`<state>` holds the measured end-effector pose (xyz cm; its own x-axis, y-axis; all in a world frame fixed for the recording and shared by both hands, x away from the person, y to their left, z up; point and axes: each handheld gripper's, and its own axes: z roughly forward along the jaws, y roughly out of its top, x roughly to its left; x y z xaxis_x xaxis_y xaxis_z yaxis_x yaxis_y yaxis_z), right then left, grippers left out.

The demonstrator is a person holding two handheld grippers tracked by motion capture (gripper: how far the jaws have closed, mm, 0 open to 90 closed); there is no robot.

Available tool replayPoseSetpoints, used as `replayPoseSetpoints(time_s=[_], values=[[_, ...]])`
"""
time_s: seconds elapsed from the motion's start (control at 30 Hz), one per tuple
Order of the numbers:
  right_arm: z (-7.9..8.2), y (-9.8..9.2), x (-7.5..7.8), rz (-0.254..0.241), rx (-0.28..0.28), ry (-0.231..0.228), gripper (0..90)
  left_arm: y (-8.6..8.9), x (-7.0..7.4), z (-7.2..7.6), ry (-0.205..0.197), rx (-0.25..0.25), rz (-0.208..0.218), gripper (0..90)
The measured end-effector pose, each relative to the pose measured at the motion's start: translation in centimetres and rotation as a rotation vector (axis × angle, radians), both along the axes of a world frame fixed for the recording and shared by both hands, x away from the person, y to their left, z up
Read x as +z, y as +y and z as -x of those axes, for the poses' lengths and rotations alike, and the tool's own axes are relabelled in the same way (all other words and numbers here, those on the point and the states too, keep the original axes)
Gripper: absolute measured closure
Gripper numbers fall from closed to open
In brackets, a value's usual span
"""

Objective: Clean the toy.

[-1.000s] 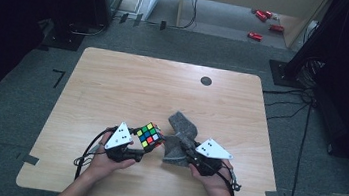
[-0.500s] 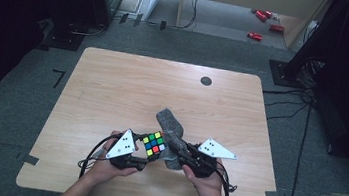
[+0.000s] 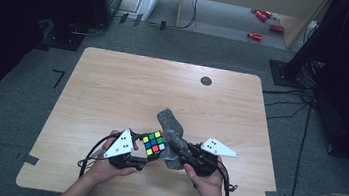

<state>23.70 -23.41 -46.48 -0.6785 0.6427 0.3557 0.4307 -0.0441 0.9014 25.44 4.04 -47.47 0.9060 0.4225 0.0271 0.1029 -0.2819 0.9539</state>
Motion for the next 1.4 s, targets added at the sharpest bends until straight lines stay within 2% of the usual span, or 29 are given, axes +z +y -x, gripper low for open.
replayPoseSetpoints(time_s=[0.03,0.1,0.13,0.23,0.27,0.33,0.37,0.43,0.47,0.5,0.53,0.57,0.67,0.77,0.83,0.87,0.9,0.93,1.03,1.1,1.13,1.23,1.27,1.33,1.37,1.4], values=[[-0.2,-0.1,-0.3,0.014,-0.003,0.019,67.8,0.0,0.0,0.0,0.003,0.000,0.004,34.3],[-0.2,-0.2,-0.5,0.010,-0.006,0.027,67.9,-0.1,0.0,-0.1,0.008,-0.003,0.006,34.3],[-0.1,-0.2,-0.3,0.007,-0.007,0.018,67.9,-0.1,-0.1,-0.1,0.010,-0.005,0.003,34.3],[0.5,0.1,0.9,-0.011,0.014,-0.032,67.7,-0.6,-0.4,0.0,0.001,0.001,-0.056,34.3],[0.7,0.3,1.3,-0.014,0.019,-0.051,67.7,-0.8,-0.4,0.0,0.013,-0.004,-0.059,34.4],[1.0,0.7,1.6,0.025,-0.005,-0.083,67.8,-0.8,-0.1,0.2,0.021,-0.012,-0.037,34.4],[1.0,0.7,1.4,0.023,-0.017,-0.088,67.9,-0.7,0.1,0.2,0.018,-0.013,-0.032,34.4],[0.5,0.2,0.6,0.005,-0.026,-0.048,68.0,-0.5,0.4,0.2,0.026,-0.017,0.003,34.4],[0.3,0.0,0.2,0.019,-0.035,-0.025,68.0,-0.2,0.6,0.1,0.037,-0.022,0.028,34.4],[0.1,-0.1,-0.1,0.044,-0.043,-0.016,68.1,-0.1,0.7,0.0,0.040,-0.021,0.033,34.4],[0.1,-0.1,-0.3,0.046,-0.044,-0.014,68.1,-0.1,0.6,-0.1,0.042,-0.017,0.028,34.4],[0.1,-0.1,-0.2,0.042,-0.043,-0.016,68.1,-0.1,0.5,-0.2,0.038,-0.010,0.005,34.4],[0.8,0.4,1.0,0.013,-0.010,-0.065,67.9,-0.5,0.0,-0.2,0.039,0.005,-0.045,34.4],[1.2,0.7,1.6,0.022,-0.014,-0.098,67.9,-0.5,0.3,0.0,0.033,-0.007,-0.016,34.4],[0.8,0.3,1.1,-0.014,-0.017,-0.060,67.8,-0.3,0.5,0.1,0.038,-0.022,0.015,34.4],[0.5,0.1,0.7,-0.007,-0.021,-0.037,67.8,-0.1,0.6,0.0,0.045,-0.032,0.035,34.4],[0.1,0.0,0.2,0.014,-0.023,0.005,67.8,0.0,0.6,0.0,0.048,-0.032,0.041,34.3],[-0.1,-0.2,-0.1,0.018,-0.021,0.029,67.9,0.0,0.6,-0.1,0.049,-0.032,0.041,34.3],[0.1,-0.2,0.1,-0.004,-0.019,0.025,67.9,-0.2,0.5,-0.1,0.047,-0.028,0.026,34.3],[0.5,0.0,0.9,-0.022,-0.005,-0.016,67.9,-0.4,0.3,-0.1,0.035,-0.022,-0.007,34.3],[0.8,0.1,1.4,-0.042,0.008,-0.037,67.8,-0.5,0.2,0.0,0.033,-0.025,-0.011,34.3],[1.0,0.4,1.7,-0.030,-0.003,-0.059,67.8,-0.4,0.4,0.1,0.026,-0.036,0.011,34.3],[0.9,0.3,1.4,-0.031,-0.009,-0.048,67.8,-0.2,0.5,0.1,0.028,-0.042,0.029,34.3],[0.4,0.2,0.6,0.011,-0.036,-0.008,67.9,0.1,0.7,0.1,0.032,-0.046,0.059,34.3],[0.1,0.1,0.0,0.041,-0.051,0.021,67.9,0.2,0.8,0.1,0.034,-0.044,0.065,34.3],[0.0,0.0,-0.3,0.036,-0.052,0.042,67.9,0.2,0.8,0.0,0.038,-0.045,0.065,34.3]])
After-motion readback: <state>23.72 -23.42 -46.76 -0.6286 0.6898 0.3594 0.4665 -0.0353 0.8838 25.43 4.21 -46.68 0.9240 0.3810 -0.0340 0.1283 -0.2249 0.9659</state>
